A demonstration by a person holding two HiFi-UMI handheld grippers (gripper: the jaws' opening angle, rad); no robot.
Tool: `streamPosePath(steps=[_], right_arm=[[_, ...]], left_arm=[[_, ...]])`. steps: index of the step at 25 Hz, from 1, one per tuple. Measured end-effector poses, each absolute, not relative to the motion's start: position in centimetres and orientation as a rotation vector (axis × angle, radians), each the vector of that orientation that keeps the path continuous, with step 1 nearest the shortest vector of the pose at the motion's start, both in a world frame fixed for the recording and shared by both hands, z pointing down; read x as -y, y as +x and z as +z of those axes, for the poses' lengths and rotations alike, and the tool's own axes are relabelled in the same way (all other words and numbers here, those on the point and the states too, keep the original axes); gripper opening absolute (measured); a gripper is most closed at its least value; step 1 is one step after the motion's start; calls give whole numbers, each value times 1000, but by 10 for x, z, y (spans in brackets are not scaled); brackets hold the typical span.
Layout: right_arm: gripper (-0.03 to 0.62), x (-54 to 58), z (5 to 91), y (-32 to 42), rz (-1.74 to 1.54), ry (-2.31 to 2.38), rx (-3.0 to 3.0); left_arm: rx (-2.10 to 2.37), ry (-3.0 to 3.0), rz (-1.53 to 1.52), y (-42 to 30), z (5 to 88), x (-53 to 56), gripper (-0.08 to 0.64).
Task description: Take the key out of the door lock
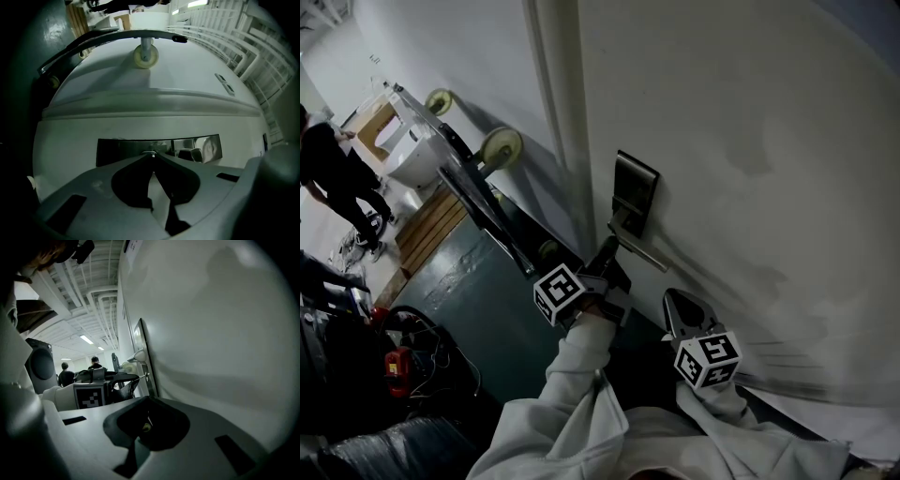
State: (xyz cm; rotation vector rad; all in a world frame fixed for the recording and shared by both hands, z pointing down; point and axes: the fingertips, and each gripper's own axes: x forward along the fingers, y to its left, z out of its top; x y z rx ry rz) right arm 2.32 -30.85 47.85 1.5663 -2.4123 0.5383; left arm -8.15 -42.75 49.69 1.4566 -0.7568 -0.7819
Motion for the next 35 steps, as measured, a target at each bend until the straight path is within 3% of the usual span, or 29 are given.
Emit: streamPosePath(steps=[35], right_arm=[[52, 316, 482, -14, 520, 1429, 2518]], left_arm=[[984, 1738, -687, -149, 488, 381, 26]])
